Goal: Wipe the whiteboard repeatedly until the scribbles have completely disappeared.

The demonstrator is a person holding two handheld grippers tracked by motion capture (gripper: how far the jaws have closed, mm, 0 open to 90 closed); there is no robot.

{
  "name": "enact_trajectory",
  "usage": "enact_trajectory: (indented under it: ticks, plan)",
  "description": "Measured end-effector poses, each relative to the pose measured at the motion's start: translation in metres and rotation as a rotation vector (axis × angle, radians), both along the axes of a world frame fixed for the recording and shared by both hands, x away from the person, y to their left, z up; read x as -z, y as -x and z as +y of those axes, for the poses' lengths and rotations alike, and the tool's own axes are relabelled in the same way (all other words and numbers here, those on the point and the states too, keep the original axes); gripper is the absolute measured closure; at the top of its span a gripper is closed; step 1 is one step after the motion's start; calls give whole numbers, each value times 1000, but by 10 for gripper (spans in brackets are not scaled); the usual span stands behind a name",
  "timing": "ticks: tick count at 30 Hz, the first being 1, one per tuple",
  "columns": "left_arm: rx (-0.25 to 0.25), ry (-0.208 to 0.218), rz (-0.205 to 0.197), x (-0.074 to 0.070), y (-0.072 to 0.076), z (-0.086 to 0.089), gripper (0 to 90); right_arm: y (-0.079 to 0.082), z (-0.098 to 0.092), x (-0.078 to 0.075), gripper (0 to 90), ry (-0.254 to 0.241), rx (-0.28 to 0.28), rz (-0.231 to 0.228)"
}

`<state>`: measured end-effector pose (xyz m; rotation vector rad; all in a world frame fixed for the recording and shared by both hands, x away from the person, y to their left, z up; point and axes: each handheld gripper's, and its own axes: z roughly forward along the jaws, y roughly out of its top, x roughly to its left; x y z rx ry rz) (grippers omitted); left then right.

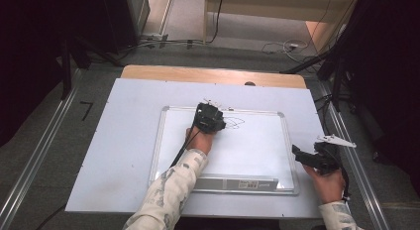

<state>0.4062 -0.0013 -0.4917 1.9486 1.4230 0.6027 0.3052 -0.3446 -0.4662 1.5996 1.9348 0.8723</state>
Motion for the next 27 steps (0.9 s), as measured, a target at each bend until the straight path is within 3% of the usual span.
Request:
enact_trajectory:
  ticks: [27]
  plan:
    - [47,-5,8,-1,0,-31,412,0,0,0,130,-5,-4,0]
